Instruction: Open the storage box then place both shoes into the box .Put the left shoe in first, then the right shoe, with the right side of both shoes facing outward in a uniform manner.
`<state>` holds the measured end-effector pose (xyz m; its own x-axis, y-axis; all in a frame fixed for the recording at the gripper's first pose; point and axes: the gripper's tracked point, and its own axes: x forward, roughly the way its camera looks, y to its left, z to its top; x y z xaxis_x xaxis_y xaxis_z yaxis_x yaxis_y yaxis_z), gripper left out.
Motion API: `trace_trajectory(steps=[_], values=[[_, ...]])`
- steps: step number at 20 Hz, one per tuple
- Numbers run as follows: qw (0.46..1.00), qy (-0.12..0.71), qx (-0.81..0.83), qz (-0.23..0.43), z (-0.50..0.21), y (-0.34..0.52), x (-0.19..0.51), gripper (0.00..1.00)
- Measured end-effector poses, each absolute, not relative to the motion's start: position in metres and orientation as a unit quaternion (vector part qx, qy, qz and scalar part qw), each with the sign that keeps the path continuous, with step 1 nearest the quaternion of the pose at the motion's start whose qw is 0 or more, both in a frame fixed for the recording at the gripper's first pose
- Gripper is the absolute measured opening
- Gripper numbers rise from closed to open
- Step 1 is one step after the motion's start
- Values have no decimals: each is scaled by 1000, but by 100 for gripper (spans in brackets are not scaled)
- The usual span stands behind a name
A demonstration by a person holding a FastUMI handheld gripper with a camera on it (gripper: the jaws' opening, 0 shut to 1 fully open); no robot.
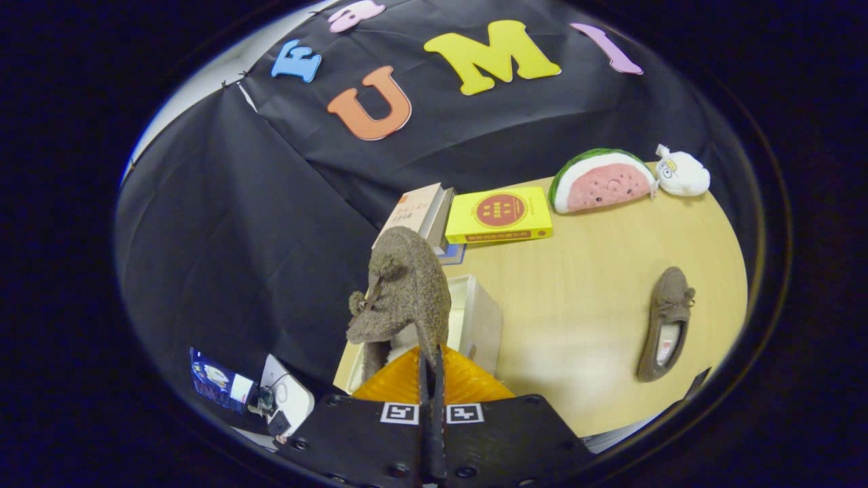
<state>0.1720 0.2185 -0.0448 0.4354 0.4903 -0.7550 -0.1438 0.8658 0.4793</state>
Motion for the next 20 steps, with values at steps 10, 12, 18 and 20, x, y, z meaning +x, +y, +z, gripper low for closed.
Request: trace_trajectory(steps=[10,12,18,20], values=[[811,534,187,148,-142,301,179,0],[810,541,171,149,-160,316,172,0],[806,565,140,105,-207,325,165,0],[788,592,146,85,-227,328,161,0]])
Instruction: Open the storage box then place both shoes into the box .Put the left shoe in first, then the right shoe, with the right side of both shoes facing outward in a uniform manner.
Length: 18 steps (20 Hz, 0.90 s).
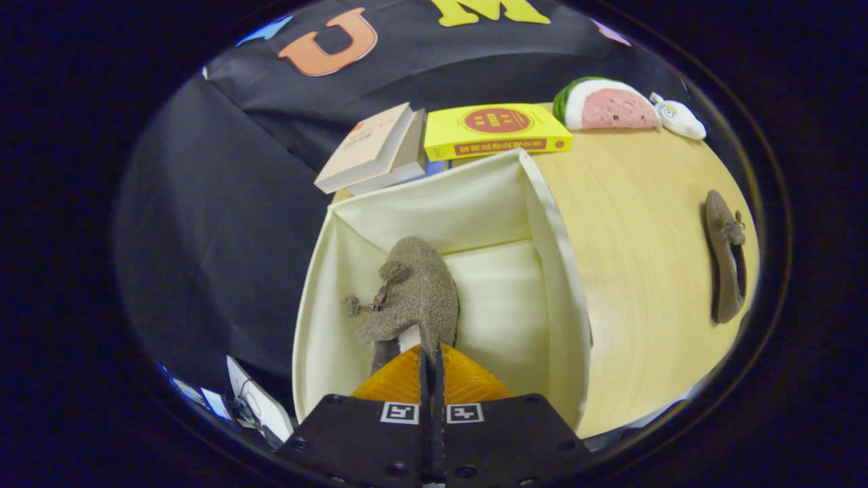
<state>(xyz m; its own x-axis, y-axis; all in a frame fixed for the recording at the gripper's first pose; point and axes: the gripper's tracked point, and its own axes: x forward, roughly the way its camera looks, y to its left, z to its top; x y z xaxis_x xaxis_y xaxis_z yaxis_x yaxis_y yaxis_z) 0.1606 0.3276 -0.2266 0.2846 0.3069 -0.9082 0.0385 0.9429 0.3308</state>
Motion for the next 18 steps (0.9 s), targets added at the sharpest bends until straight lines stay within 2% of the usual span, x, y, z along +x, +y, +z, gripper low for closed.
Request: trace_trajectory(steps=[9,11,15,16,18], values=[[759,637,77,113,-249,359,148,1],[758,635,67,133,-246,366,144,10],[772,613,64,154,-229,363,144,80],[777,607,57,156,-224,359,144,91],[787,594,55,156,-208,350,144,96]])
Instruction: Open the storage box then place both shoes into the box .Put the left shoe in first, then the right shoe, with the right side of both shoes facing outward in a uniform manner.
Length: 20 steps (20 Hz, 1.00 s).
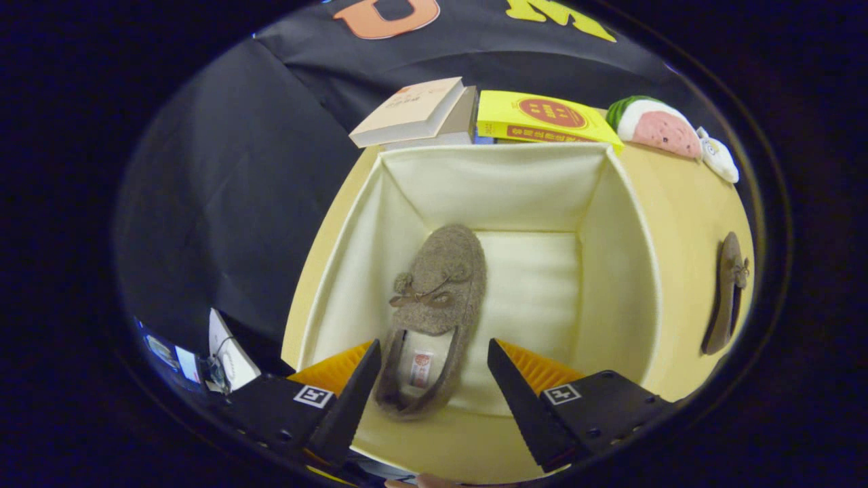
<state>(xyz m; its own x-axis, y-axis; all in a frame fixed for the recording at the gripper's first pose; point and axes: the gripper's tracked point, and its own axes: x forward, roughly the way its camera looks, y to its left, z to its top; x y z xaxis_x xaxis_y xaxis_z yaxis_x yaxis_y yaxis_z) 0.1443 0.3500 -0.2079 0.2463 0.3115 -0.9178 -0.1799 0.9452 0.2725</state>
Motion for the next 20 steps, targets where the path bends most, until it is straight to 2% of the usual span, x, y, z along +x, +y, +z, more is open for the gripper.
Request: trace_trajectory(steps=[10,20], values=[[823,537,56,179,-121,285,123,96],[838,537,27,89,-139,120,151,96]])
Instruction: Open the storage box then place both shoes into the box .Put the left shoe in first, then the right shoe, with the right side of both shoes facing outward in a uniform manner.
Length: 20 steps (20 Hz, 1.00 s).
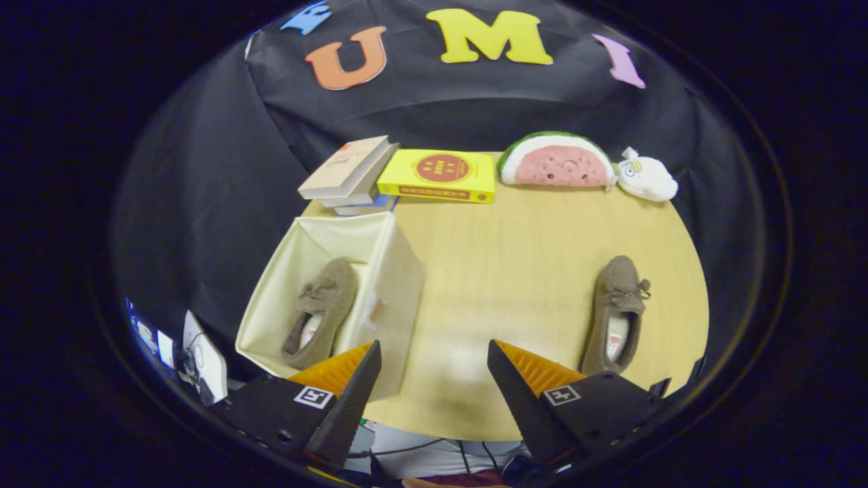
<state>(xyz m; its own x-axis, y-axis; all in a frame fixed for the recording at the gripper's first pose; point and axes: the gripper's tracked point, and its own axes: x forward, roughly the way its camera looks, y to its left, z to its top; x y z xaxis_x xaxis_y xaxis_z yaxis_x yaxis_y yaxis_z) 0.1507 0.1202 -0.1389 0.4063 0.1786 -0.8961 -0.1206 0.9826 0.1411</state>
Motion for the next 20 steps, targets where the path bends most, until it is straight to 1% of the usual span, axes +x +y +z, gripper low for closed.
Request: trace_trajectory(steps=[8,15,20], values=[[828,559,33,-1,-178,-17,168,96],[818,572,41,-53,-213,-111,171,95],[802,591,51,-71,-241,-150,173,93]])
